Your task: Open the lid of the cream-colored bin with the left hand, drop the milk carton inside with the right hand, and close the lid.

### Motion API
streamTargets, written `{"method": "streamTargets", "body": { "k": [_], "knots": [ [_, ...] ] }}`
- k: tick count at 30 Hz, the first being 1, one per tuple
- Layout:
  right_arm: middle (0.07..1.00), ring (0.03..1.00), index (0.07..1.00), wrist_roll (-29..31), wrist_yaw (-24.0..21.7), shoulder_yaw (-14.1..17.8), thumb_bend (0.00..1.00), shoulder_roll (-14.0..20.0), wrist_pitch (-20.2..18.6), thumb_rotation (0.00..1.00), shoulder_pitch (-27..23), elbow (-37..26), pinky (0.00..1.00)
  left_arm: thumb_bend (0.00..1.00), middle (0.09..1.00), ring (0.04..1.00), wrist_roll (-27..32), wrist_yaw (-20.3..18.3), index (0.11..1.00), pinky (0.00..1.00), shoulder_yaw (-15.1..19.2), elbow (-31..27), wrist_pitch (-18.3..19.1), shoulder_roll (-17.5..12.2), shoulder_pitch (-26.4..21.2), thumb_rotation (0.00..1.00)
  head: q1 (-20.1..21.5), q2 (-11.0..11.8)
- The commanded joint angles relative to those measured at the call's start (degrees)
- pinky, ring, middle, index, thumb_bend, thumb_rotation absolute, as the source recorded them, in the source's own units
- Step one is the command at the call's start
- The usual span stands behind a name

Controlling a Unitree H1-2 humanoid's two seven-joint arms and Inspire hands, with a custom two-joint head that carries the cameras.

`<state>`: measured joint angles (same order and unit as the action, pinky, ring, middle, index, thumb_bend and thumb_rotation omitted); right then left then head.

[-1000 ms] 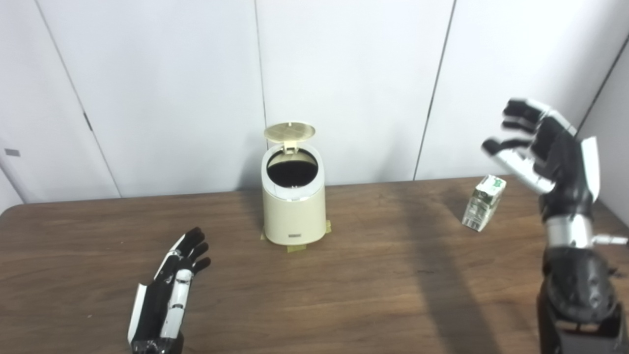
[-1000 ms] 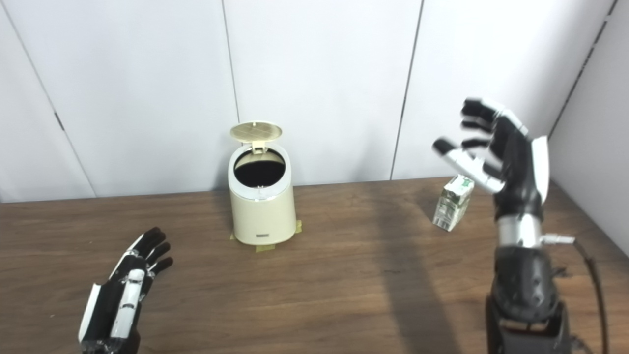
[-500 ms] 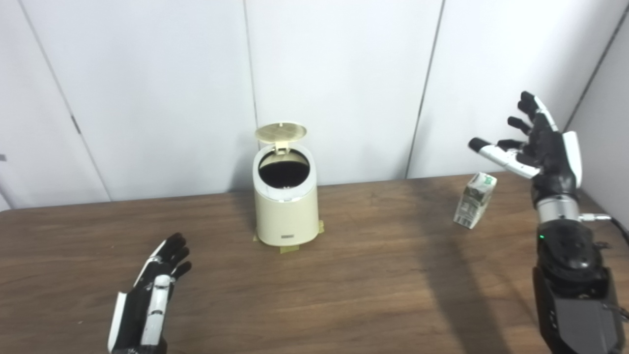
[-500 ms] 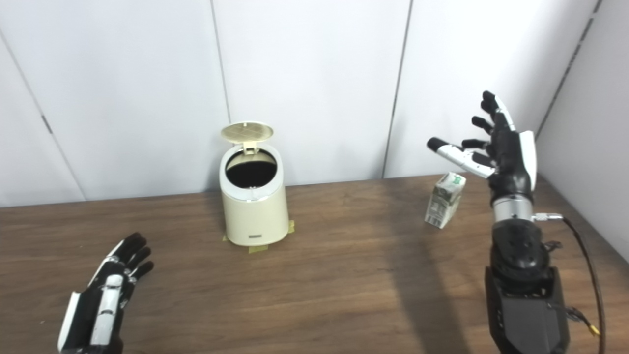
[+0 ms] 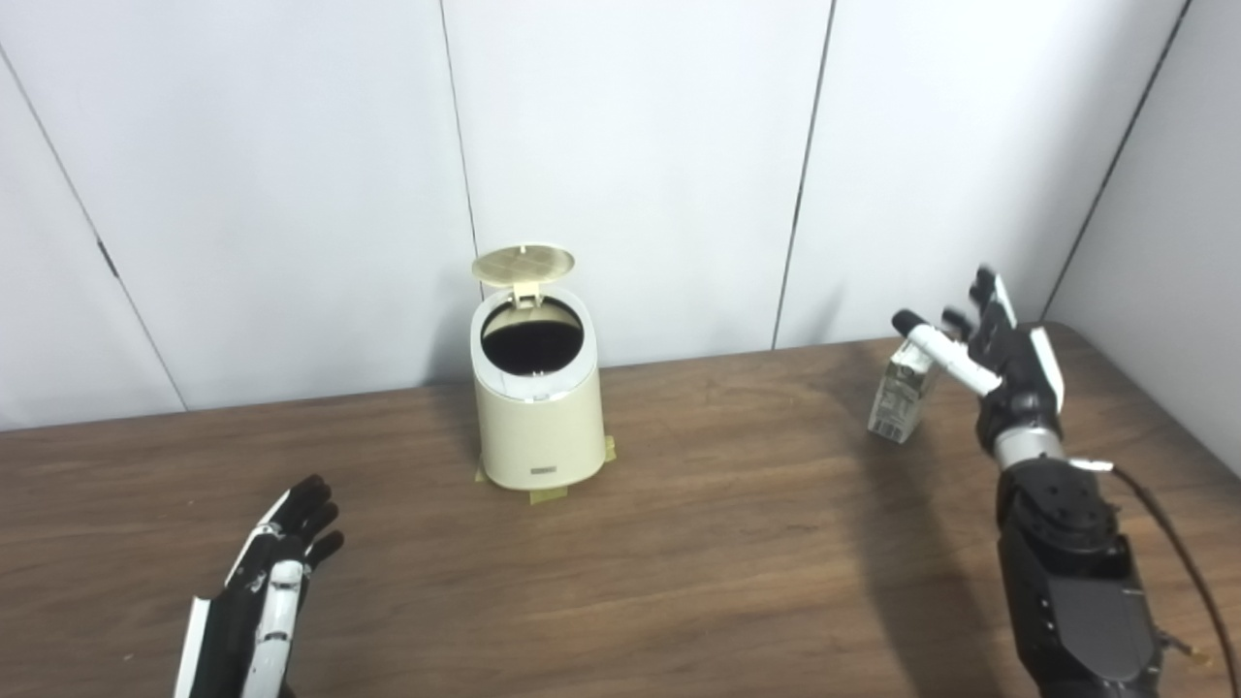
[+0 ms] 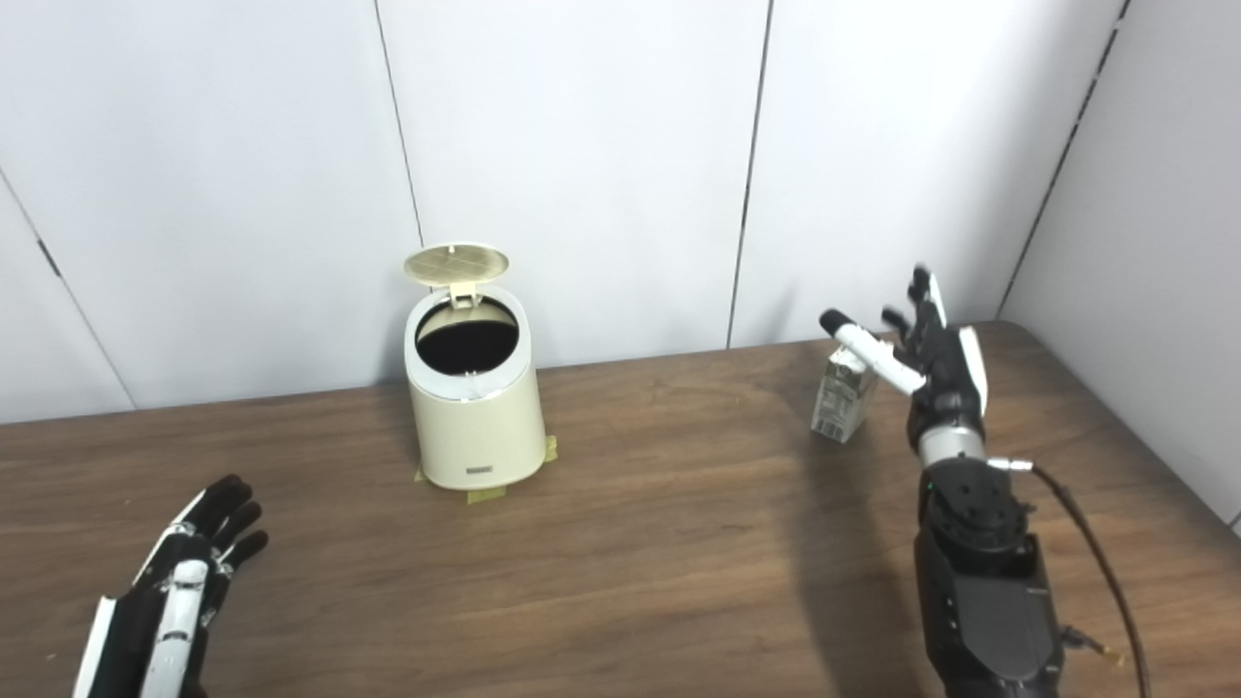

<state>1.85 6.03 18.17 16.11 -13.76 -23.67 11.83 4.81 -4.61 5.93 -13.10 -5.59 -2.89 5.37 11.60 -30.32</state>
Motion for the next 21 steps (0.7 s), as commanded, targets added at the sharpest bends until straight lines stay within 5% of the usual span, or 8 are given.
{"method": "streamTargets", "body": {
  "k": [1,21],
  "knots": [
    [0.997,0.896,1.000,0.3,-0.8,-0.2,0.99,2.3,4.3,0.52,-2.2,-0.2,1.00,0.29,0.891,0.888,0.4,-0.4,0.863,0.86,0.0,-0.7,-2.1,-1.5,1.0,0.73,0.1,-0.1],
    [1.000,0.984,1.000,2.2,-2.7,-2.2,1.00,3.4,10.8,0.48,-1.7,8.5,0.95,0.27,0.890,0.882,0.3,-1.6,0.873,0.83,0.6,-1.1,-1.7,-2.8,0.9,0.75,1.9,0.8]
  ]
}}
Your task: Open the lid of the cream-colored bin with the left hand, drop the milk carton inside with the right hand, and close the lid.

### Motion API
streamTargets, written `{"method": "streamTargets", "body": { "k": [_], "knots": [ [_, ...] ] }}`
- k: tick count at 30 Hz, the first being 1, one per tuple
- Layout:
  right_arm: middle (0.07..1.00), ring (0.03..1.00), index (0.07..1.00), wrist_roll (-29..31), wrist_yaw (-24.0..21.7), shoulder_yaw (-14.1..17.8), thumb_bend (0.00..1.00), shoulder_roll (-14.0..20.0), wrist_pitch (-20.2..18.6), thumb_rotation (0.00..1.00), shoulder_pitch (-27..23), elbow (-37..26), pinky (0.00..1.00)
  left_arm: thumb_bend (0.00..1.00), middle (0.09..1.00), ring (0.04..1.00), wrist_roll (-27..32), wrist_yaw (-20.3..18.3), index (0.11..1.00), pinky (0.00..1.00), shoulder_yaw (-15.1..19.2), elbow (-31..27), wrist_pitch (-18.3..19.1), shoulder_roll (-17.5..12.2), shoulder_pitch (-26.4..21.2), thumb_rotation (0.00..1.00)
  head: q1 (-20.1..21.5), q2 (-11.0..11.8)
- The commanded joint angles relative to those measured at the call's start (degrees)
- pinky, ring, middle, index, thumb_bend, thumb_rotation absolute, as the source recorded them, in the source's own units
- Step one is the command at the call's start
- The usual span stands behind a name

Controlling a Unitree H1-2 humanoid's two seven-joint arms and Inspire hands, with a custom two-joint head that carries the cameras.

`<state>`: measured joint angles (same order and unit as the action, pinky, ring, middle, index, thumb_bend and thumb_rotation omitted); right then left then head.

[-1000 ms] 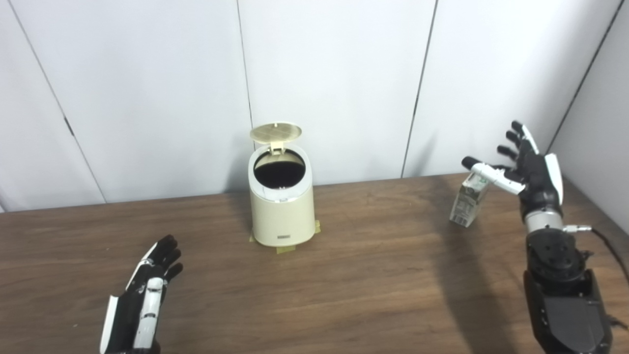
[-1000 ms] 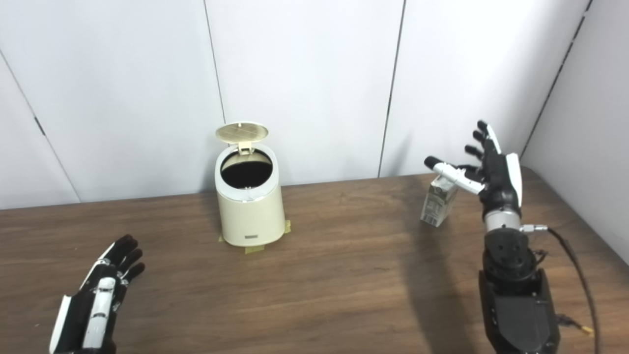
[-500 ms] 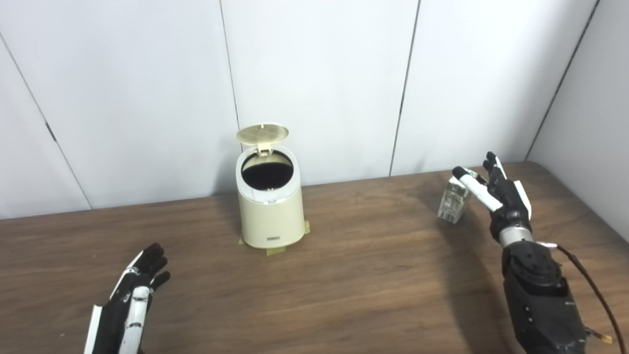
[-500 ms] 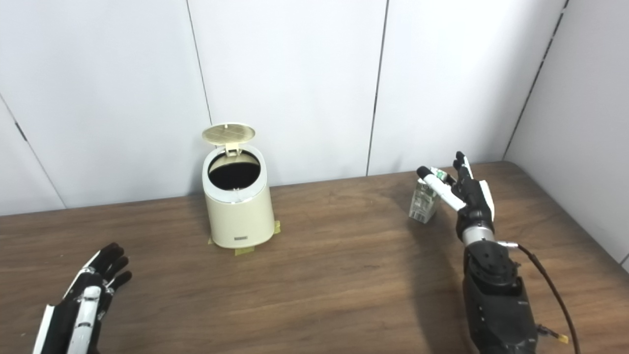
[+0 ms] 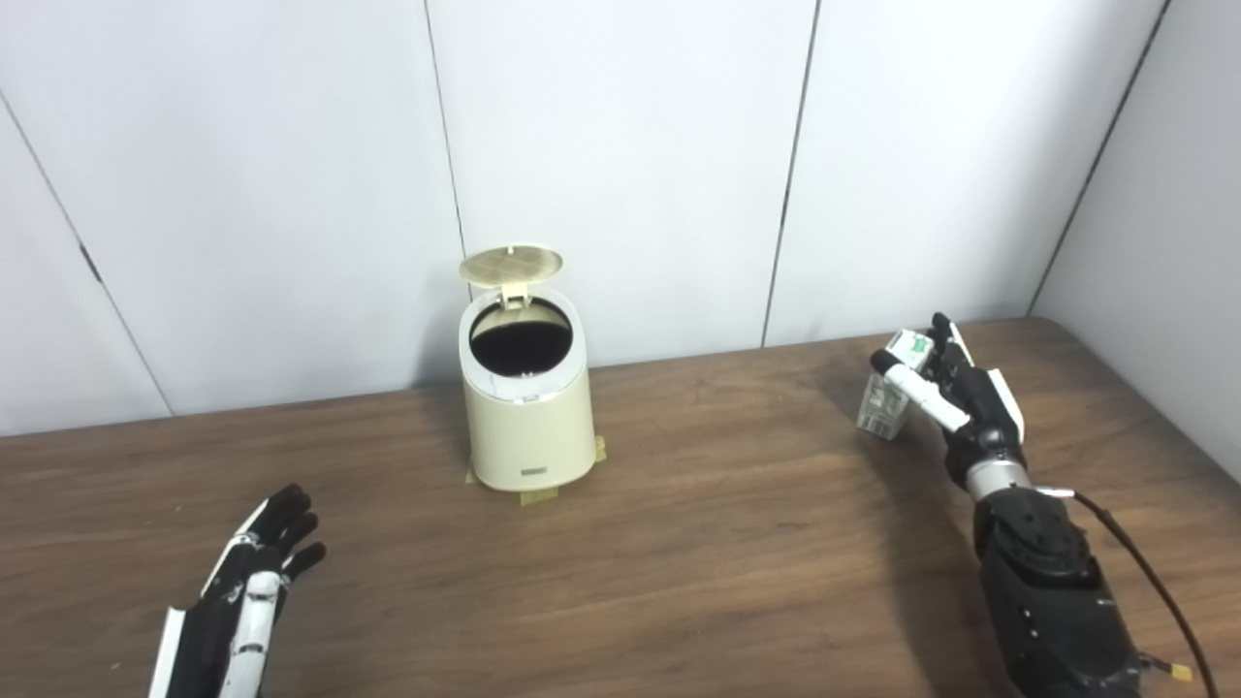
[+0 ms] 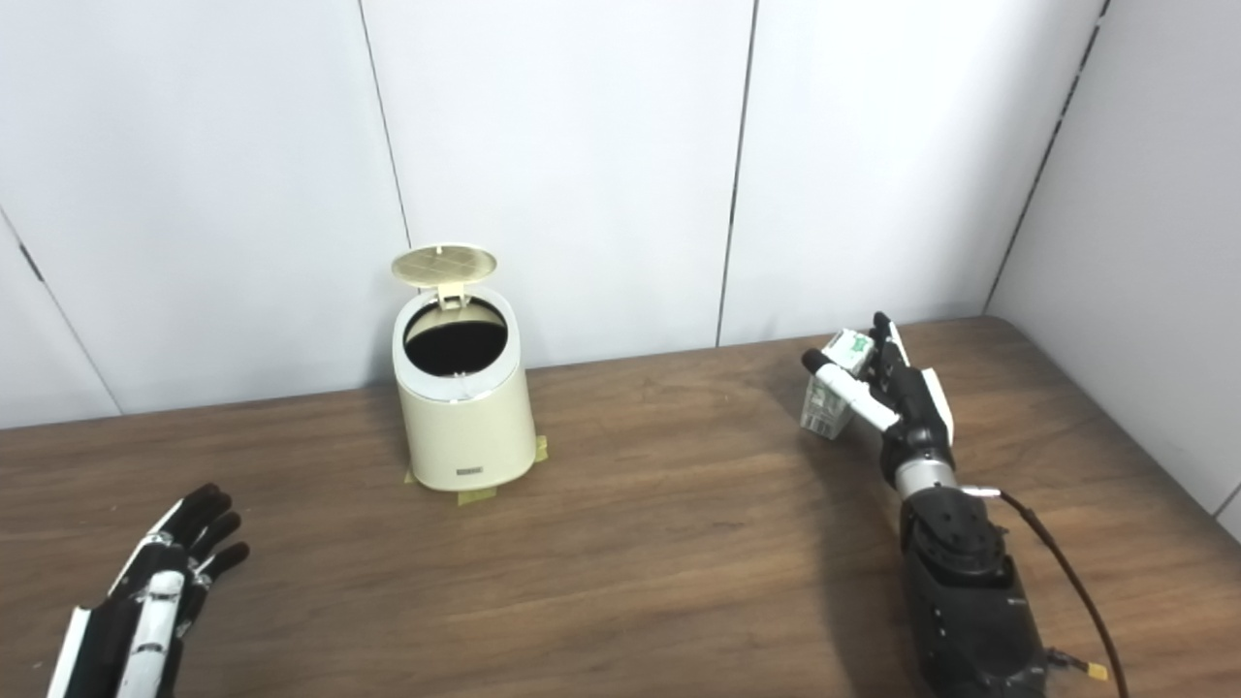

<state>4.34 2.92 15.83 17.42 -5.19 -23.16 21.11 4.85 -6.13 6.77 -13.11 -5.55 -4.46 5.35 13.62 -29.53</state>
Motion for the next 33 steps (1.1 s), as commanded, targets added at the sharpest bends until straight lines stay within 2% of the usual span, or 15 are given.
{"method": "streamTargets", "body": {
  "k": [1,6,9,12,14,19,24,33],
  "knots": [
    [0.995,0.976,1.000,-0.5,0.5,0.0,1.00,2.1,1.9,0.46,-2.2,-0.8,0.94,0.27,0.893,0.886,0.2,-0.2,0.875,0.83,-0.2,-0.9,-1.9,-1.2,1.0,0.76,-0.1,0.0],
    [0.931,0.918,0.957,-3.7,1.3,-1.7,1.00,3.4,1.3,0.42,-2.4,-0.6,0.89,0.28,0.896,0.891,0.9,-0.7,0.875,0.84,0.0,-0.2,-2.8,-1.1,1.1,0.75,-0.1,0.0],
    [0.901,0.870,0.939,-4.2,1.0,-2.4,0.96,4.2,2.4,0.31,-3.0,1.1,0.82,0.27,0.893,0.890,0.4,-0.6,0.875,0.84,0.0,-0.9,-2.2,-1.1,1.4,0.74,0.1,-0.2],
    [0.902,0.858,0.946,-4.3,0.8,-2.9,0.92,4.8,2.8,0.20,-3.7,3.2,0.80,0.27,0.895,0.891,0.5,-0.8,0.878,0.84,0.1,-0.8,-2.2,-1.4,1.4,0.74,0.2,-0.1],
    [0.903,0.852,0.949,-4.3,1.0,-3.0,0.90,5.0,3.3,0.17,-4.3,4.5,0.79,0.27,0.896,0.893,0.3,-0.7,0.877,0.84,0.3,-0.9,-2.2,-1.6,1.5,0.74,0.3,0.0],
    [0.902,0.842,0.962,-3.7,1.3,-2.7,0.89,5.1,4.4,0.16,-5.4,6.7,0.78,0.30,0.899,0.895,0.4,-0.8,0.878,0.85,0.5,-1.4,-1.4,-1.8,1.6,0.73,0.7,0.1],
    [0.899,0.862,0.950,-4.2,1.1,-3.1,0.92,6.0,4.7,0.19,-6.2,7.8,0.80,0.28,0.908,0.898,0.6,-1.1,0.889,0.86,0.3,-1.6,-1.1,-2.0,1.6,0.73,0.9,0.1],
    [0.874,0.836,0.923,-4.7,1.7,-4.0,0.94,7.0,4.9,0.19,-8.3,11.9,0.77,0.28,0.899,0.887,0.8,-1.1,0.879,0.84,0.6,-2.0,-0.4,-1.9,1.4,0.68,1.0,0.0]
  ]
}}
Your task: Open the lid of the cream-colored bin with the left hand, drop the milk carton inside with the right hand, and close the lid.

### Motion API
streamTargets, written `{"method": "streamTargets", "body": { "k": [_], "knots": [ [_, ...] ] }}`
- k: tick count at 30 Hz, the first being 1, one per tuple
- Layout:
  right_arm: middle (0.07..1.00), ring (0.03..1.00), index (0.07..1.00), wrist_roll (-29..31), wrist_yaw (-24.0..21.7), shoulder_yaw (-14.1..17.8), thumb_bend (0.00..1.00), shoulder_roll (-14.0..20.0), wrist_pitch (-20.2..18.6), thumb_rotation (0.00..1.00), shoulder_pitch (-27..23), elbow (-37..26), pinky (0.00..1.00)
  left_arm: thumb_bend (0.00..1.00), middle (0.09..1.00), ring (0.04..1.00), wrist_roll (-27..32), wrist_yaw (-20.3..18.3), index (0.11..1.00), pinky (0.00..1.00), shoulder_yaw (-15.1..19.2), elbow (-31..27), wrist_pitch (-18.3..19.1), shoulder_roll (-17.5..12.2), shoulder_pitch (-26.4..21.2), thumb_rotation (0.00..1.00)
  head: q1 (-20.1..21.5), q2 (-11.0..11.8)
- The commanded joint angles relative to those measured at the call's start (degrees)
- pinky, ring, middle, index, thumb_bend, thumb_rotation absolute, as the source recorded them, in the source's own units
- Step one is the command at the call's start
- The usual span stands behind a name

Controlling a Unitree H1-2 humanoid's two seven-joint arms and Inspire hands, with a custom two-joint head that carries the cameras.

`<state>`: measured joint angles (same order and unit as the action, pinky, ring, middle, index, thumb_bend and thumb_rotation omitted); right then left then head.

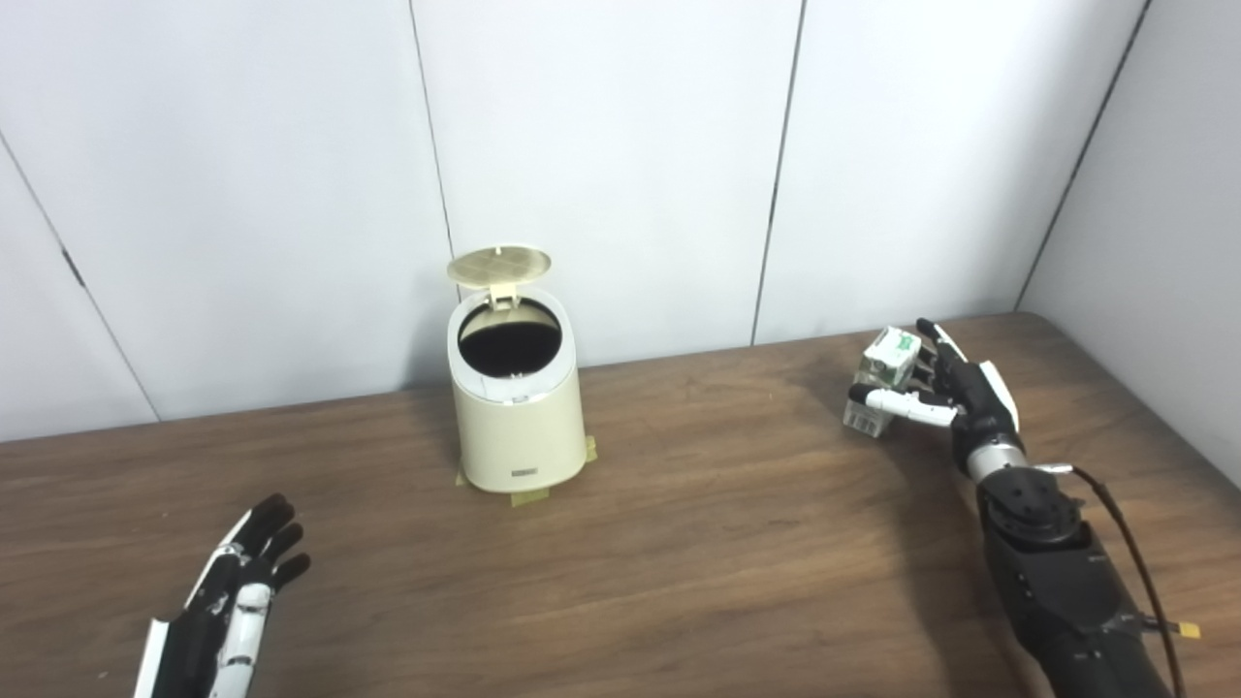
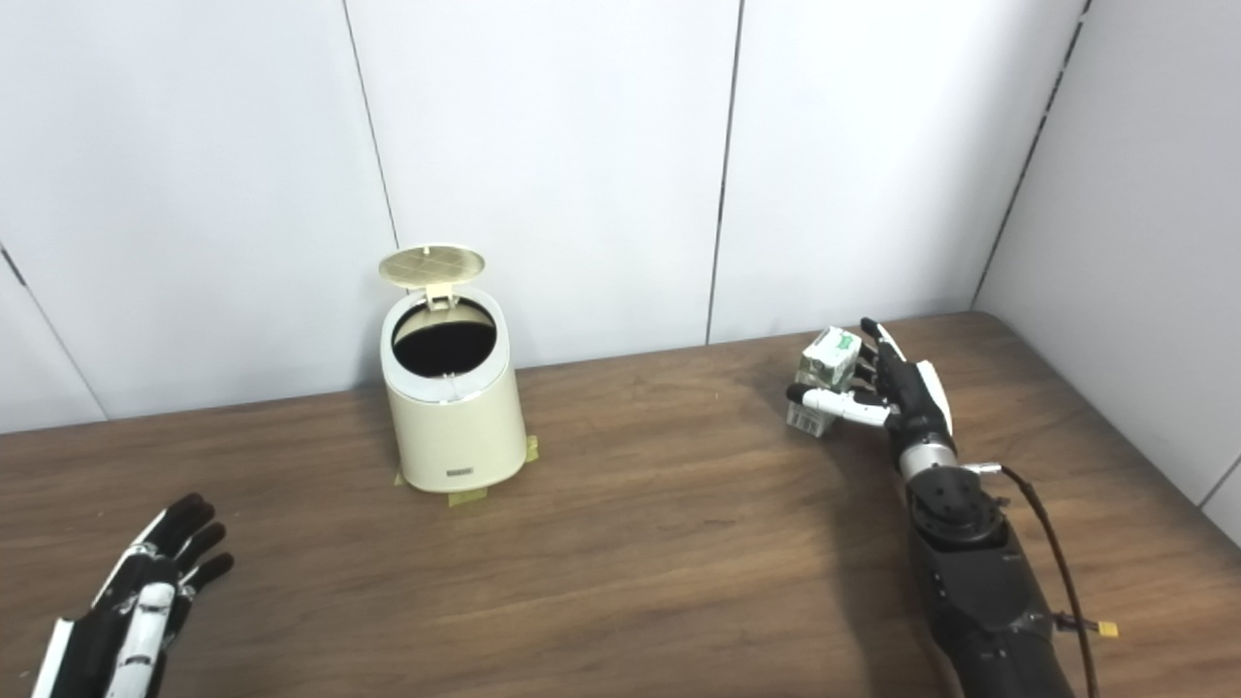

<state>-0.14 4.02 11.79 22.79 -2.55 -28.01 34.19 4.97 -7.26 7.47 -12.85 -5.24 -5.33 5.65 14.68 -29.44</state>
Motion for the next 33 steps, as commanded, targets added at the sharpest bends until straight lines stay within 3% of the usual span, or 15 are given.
{"method": "streamTargets", "body": {
  "k": [1,7,13,15,16,17,18,19,27,33],
  "knots": [
    [0.869,0.833,0.917,-0.1,1.1,0.4,0.94,1.3,1.2,0.19,-3.4,-1.7,0.76,0.28,0.898,0.886,0.6,0.0,0.879,0.84,-0.2,-2.2,-0.8,-1.0,1.2,0.68,-0.1,-0.1],
    [0.750,0.733,0.769,-2.2,5.6,0.8,0.92,0.8,-3.4,0.16,-3.8,-3.3,0.67,0.28,0.902,0.895,0.4,-0.1,0.881,0.85,-0.3,-2.1,-1.1,-1.1,1.4,0.68,-0.2,-0.2],
    [0.702,0.688,0.672,-4.1,7.2,-0.2,0.88,1.5,-2.9,0.12,-4.9,-0.9,0.62,0.29,0.908,0.898,0.4,0.1,0.888,0.84,-0.3,-3.1,-0.1,-1.0,1.7,0.70,-0.2,-0.3],
    [0.669,0.634,0.638,-3.3,7.5,0.5,0.87,1.2,-1.6,0.07,-5.2,0.0,0.56,0.29,0.907,0.897,0.5,0.0,0.886,0.84,-0.3,-3.0,-0.2,-1.0,1.8,0.70,-0.2,-0.3],
    [0.648,0.602,0.613,-2.8,7.4,0.8,0.85,1.1,-0.2,0.03,-5.4,0.8,0.53,0.30,0.908,0.897,0.4,0.0,0.886,0.85,-0.3,-3.0,-0.2,-1.0,1.9,0.70,-0.1,-0.5],
    [0.621,0.573,0.552,-2.5,7.4,1.0,0.69,1.1,0.8,0.08,-5.5,1.3,0.51,0.30,0.906,0.896,0.3,0.0,0.885,0.85,-0.3,-3.1,-0.3,-1.0,1.9,0.71,-0.1,-0.5],
    [0.604,0.555,0.514,-3.1,7.8,0.6,0.59,1.3,1.4,0.10,-5.7,2.2,0.50,0.30,0.905,0.895,0.2,0.1,0.885,0.85,-0.3,-3.1,-0.2,-1.0,2.0,0.71,-0.3,-0.6],
    [0.561,0.528,0.485,-3.8,8.2,0.2,0.56,1.6,1.5,0.05,-6.0,2.9,0.49,0.30,0.904,0.893,0.3,0.1,0.884,0.85,-0.3,-3.2,-0.2,-0.9,2.1,0.71,-0.3,-0.6],
    [0.506,0.495,0.465,-4.5,8.7,-0.7,0.53,2.5,4.2,0.00,-6.8,6.3,0.46,0.30,0.904,0.897,0.0,0.3,0.881,0.85,-0.4,-2.9,-0.4,-0.7,2.0,0.70,-0.3,-0.2],
    [0.497,0.492,0.474,-5.6,9.8,-1.1,0.53,2.4,2.9,0.00,-6.5,5.4,0.46,0.26,0.904,0.898,1.1,-0.1,0.883,0.86,-0.3,-2.4,-0.8,-0.8,2.2,0.68,-0.3,-0.4]
  ]
}}
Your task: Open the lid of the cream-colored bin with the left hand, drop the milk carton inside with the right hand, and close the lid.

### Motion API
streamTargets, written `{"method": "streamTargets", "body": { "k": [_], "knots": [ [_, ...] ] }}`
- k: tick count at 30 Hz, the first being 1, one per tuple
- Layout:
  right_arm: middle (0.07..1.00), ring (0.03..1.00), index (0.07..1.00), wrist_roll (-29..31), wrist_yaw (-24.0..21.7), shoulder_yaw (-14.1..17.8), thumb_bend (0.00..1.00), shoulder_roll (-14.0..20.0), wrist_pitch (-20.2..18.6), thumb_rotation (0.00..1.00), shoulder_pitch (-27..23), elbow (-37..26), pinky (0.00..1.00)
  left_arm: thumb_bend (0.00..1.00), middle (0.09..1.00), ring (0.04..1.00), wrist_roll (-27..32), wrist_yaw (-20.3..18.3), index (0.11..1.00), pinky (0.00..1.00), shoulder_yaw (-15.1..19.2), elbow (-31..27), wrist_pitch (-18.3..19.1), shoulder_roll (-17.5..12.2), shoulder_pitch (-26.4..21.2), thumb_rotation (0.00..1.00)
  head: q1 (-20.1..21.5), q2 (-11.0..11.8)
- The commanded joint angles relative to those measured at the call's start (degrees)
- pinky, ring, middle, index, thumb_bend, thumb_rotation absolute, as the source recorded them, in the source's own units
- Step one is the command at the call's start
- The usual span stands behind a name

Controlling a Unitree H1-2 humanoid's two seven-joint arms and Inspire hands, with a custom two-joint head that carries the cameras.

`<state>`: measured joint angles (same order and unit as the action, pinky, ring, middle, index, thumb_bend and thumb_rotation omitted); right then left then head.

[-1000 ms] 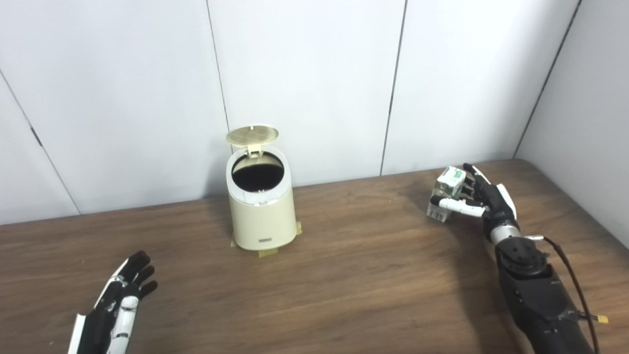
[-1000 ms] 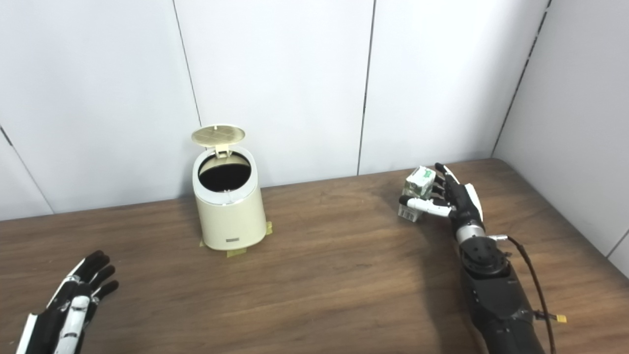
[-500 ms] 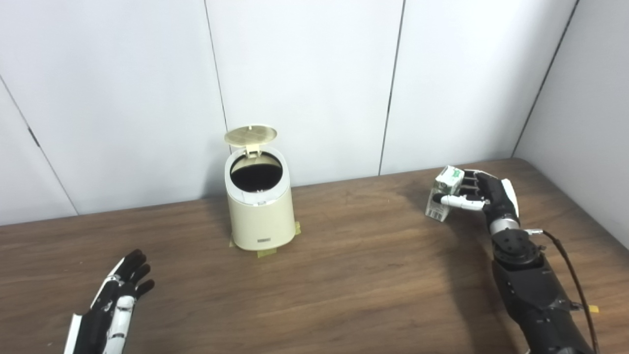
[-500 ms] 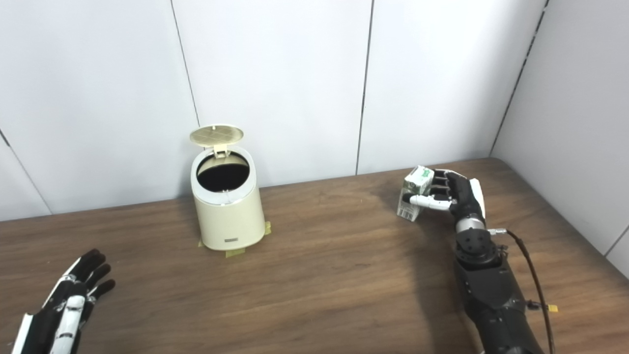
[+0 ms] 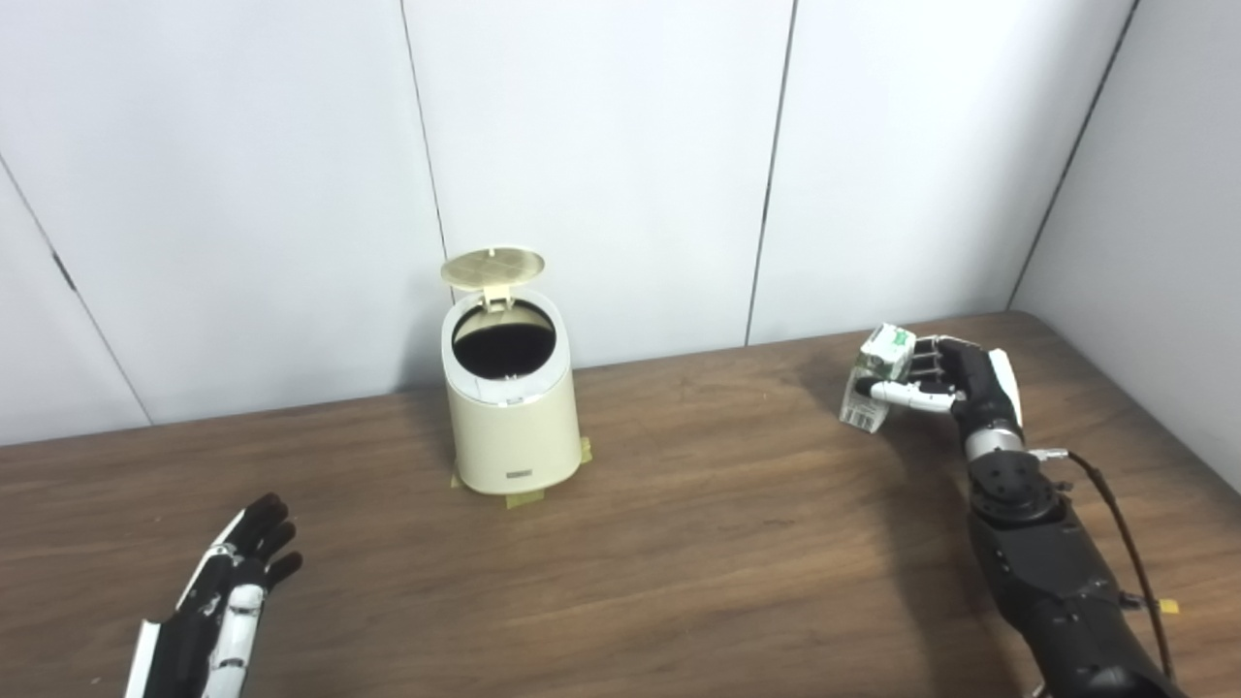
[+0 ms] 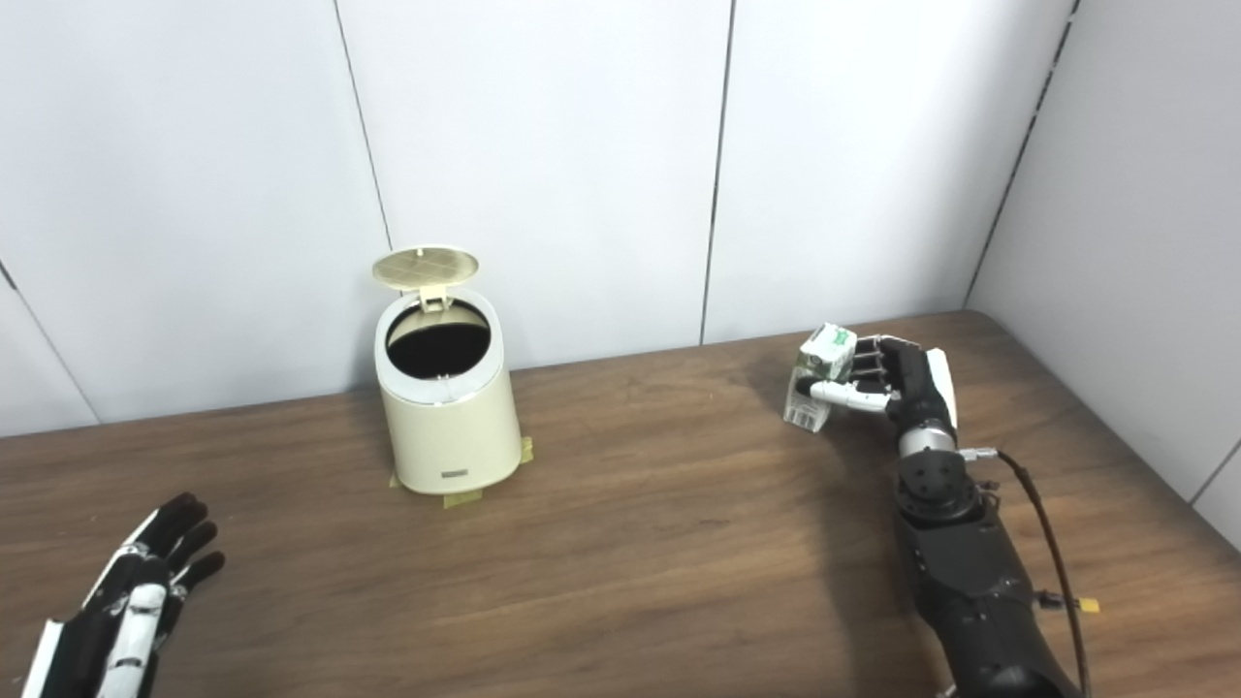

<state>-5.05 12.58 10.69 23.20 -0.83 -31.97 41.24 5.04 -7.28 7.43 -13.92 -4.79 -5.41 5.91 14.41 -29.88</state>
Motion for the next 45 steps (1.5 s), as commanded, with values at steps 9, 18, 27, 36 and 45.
{"method": "streamTargets", "body": {
  "k": [9,18,27,36,45],
  "knots": [
    [0.503,0.500,0.469,-0.8,2.4,0.3,0.53,1.5,2.1,0.00,-2.8,-0.9,0.46,0.26,0.907,0.900,0.5,-0.3,0.882,0.85,-0.4,-0.9,-1.2,-1.2,1.9,0.68,0.3,0.0],
    [0.514,0.496,0.459,-0.8,3.5,0.7,0.52,-0.5,7.8,0.00,-0.9,-8.9,0.45,0.28,0.901,0.897,-0.1,-0.3,0.876,0.85,-0.5,-0.2,-1.7,-1.4,1.6,0.68,0.0,-0.1],
    [0.526,0.519,0.462,-1.7,2.7,0.2,0.52,-4.7,1.6,0.00,0.5,-26.7,0.39,0.30,0.899,0.892,-0.4,0.1,0.875,0.85,-0.5,-0.6,-1.6,-1.0,2.1,0.71,0.2,-0.3],
    [0.478,0.440,0.490,-1.8,-0.3,-1.5,0.52,-7.7,-1.5,0.00,0.6,-36.4,0.39,0.29,0.902,0.891,0.0,0.2,0.881,0.85,-0.6,-1.4,-0.5,-0.5,2.6,0.69,0.0,-0.4],
    [0.497,0.444,0.476,-1.4,-3.4,-4.0,0.52,-9.8,-0.5,0.00,1.7,-40.5,0.39,0.28,0.906,0.902,-0.1,0.4,0.883,0.86,-0.6,-0.6,-0.7,-0.3,2.2,0.70,-1.1,-0.1]
  ]
}}
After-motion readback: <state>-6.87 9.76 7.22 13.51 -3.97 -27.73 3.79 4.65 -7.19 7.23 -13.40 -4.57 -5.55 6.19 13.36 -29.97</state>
